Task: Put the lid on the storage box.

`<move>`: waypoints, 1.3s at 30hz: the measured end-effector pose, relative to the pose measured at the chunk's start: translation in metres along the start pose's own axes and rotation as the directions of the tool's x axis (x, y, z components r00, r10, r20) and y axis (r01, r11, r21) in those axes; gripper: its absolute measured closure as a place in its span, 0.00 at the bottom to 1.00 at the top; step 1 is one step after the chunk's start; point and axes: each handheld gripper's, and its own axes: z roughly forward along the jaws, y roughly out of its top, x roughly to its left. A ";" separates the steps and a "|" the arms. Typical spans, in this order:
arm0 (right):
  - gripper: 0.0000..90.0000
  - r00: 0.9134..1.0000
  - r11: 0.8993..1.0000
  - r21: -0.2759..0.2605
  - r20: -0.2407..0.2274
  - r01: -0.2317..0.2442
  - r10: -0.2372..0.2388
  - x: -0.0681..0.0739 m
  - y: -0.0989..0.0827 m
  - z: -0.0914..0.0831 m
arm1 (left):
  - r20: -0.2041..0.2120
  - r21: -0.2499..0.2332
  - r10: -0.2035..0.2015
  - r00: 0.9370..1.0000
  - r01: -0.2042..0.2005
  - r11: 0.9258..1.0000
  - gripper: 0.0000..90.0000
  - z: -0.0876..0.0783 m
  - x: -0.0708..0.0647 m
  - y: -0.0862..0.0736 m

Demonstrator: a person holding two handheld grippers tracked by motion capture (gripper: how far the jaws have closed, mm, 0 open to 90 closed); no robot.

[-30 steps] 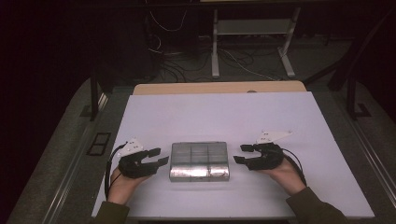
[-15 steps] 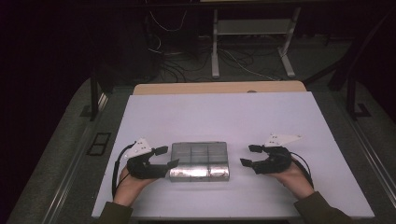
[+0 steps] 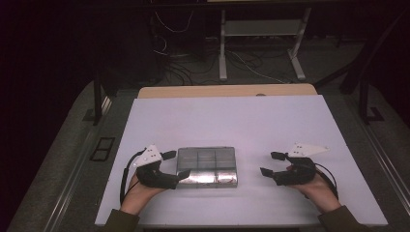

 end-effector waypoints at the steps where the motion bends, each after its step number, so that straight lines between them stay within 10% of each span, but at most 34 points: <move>1: 0.25 1.000 1.000 -0.005 0.002 -0.004 0.004 0.000 -0.001 -0.002 | 0.001 0.000 0.001 1.000 -0.001 1.000 0.09 0.001 -0.001 0.000; 39: 0.13 0.995 0.999 -0.033 0.092 -0.031 0.034 -0.016 -0.044 -0.045 | 0.002 0.033 0.027 1.000 -0.027 0.999 0.00 0.006 -0.002 -0.007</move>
